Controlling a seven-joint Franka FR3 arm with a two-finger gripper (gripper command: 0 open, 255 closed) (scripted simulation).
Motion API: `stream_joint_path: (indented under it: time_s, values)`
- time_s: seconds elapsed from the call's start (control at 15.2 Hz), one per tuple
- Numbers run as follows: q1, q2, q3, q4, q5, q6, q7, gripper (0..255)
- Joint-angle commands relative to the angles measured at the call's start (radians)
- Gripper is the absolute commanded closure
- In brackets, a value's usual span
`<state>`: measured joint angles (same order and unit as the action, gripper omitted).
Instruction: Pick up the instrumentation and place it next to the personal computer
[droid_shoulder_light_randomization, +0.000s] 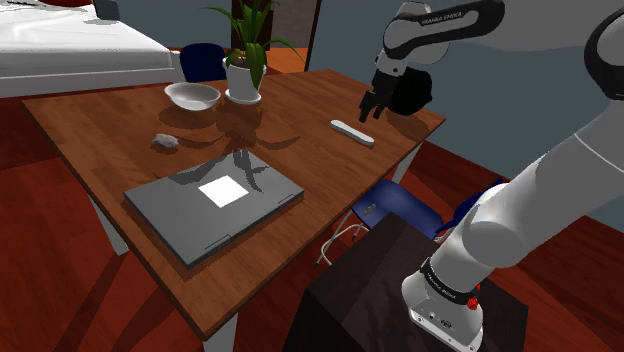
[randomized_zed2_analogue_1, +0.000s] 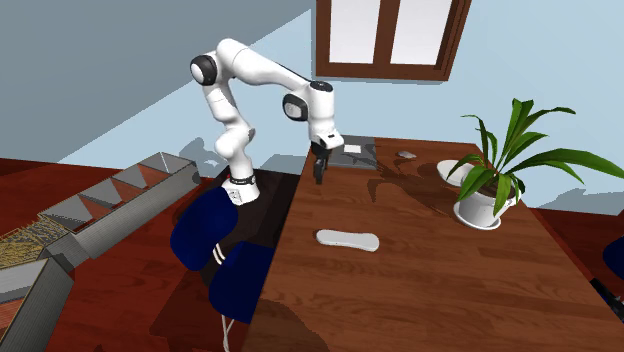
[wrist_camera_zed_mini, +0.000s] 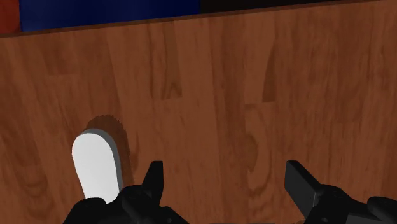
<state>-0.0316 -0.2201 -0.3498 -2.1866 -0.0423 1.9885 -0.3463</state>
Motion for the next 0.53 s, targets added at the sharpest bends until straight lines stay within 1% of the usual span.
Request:
stream_joint_path:
  time_s: [0.0, 0.26, 0.46]
  values:
    - [-0.005, 0.072, -0.027, 0.049, 0.020, 0.020, -0.052, 0]
    - [-0.020, 0.230, -0.064, 0.153, 0.082, 0.058, -0.150, 0]
    - [-0.044, 0.353, -0.078, 0.246, 0.137, 0.072, -0.222, 0]
